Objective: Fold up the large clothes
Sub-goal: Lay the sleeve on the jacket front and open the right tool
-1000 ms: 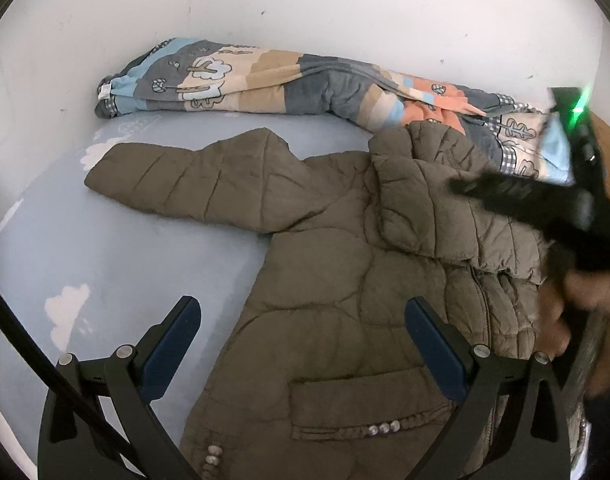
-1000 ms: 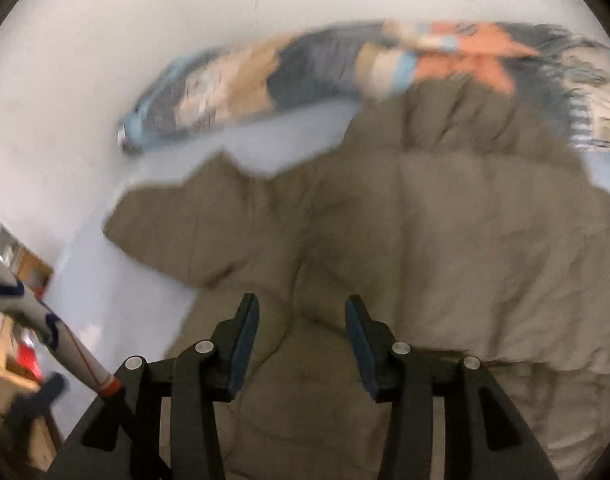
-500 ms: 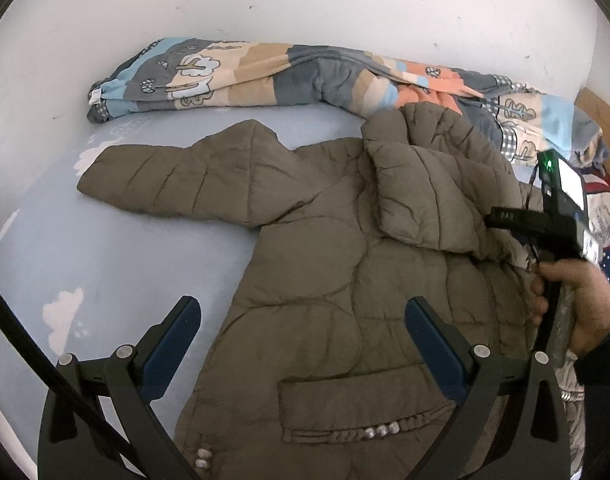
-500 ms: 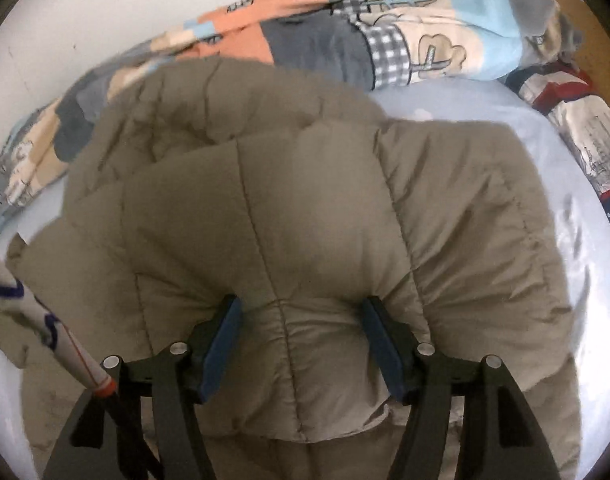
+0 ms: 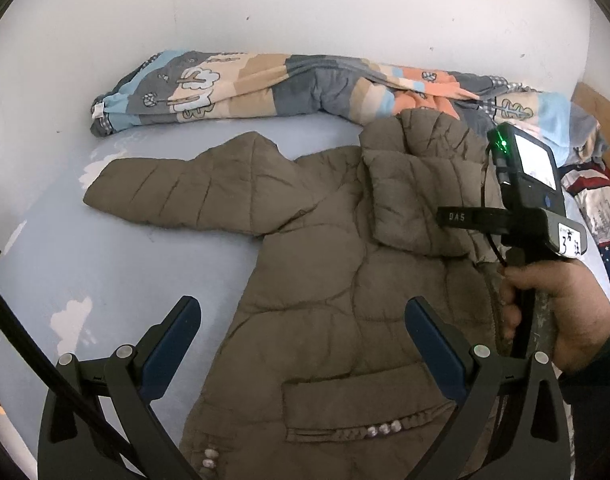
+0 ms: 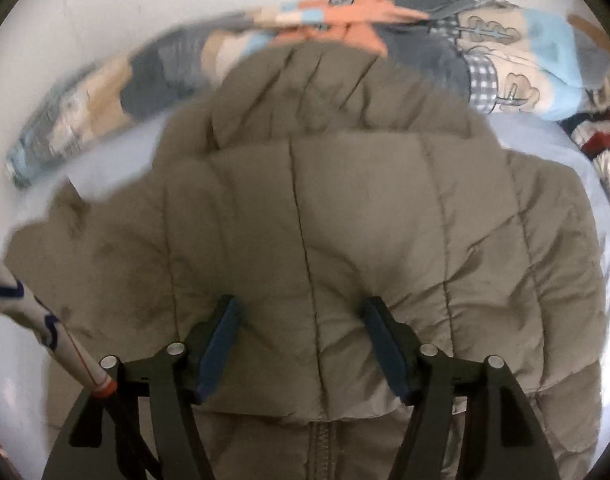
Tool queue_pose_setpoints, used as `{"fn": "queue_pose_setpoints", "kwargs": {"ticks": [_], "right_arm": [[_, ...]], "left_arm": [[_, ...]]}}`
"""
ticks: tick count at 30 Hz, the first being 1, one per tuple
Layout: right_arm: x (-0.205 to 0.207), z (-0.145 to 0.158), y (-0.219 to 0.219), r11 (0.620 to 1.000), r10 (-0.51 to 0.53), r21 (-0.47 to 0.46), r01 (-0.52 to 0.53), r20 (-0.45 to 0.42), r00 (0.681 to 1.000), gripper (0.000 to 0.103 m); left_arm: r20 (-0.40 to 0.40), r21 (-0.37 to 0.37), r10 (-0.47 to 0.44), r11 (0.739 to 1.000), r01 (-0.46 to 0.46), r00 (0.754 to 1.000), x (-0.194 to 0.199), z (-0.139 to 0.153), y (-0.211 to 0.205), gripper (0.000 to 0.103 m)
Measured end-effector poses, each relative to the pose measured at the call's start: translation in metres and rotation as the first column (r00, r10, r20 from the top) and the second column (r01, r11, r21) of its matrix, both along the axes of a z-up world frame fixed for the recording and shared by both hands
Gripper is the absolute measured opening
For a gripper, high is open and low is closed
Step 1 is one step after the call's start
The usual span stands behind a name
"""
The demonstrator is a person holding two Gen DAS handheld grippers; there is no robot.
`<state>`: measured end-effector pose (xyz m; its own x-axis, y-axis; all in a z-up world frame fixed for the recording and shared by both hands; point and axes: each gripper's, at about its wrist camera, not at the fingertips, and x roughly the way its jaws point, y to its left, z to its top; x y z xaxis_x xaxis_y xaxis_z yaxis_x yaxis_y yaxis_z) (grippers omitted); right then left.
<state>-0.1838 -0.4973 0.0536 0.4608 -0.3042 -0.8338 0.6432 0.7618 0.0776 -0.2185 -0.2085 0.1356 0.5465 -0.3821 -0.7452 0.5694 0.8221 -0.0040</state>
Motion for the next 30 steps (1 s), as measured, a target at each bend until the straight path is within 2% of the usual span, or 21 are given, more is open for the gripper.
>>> {"fn": "queue_pose_setpoints", "kwargs": {"ticks": [3, 5, 8, 13, 20, 24, 30], "right_arm": [[-0.011, 0.01, 0.004, 1.0, -0.007, 0.025, 0.007, 0.01, 1.0, 0.071], [-0.022, 0.023, 0.014, 1.0, -0.001, 0.018, 0.0, 0.056, 0.998, 0.071], [-0.058, 0.052, 0.038, 1.0, 0.004, 0.014, -0.007, 0.146, 0.989, 0.071], [-0.116, 0.074, 0.085, 0.999, 0.018, 0.041, -0.026, 0.188, 0.982, 0.071], [-0.196, 0.085, 0.152, 0.998, 0.049, -0.048, -0.04, 0.214, 0.976, 0.073], [-0.215, 0.085, 0.155, 0.992, 0.023, -0.126, 0.009, 0.251, 0.968, 0.073], [-0.221, 0.087, 0.145, 0.995, 0.001, -0.096, 0.025, 0.268, 0.963, 0.073]], "left_arm": [[0.018, -0.007, -0.004, 1.0, 0.004, 1.0, -0.003, 0.005, 0.0, 0.102], [0.037, -0.017, -0.007, 1.0, 0.007, 0.999, -0.006, 0.01, 0.003, 0.102], [0.05, -0.041, -0.012, 0.999, 0.014, 0.999, -0.01, 0.017, 0.006, 0.102], [0.085, -0.046, -0.02, 0.999, 0.024, 0.996, -0.018, 0.023, 0.007, 0.102], [0.125, -0.043, -0.032, 0.998, 0.037, 0.992, -0.027, 0.024, 0.003, 0.102], [0.144, -0.059, -0.034, 0.997, 0.043, 0.989, -0.035, 0.024, 0.004, 0.102], [0.221, -0.056, -0.055, 0.996, 0.069, 0.974, -0.047, 0.027, -0.008, 0.102]]}}
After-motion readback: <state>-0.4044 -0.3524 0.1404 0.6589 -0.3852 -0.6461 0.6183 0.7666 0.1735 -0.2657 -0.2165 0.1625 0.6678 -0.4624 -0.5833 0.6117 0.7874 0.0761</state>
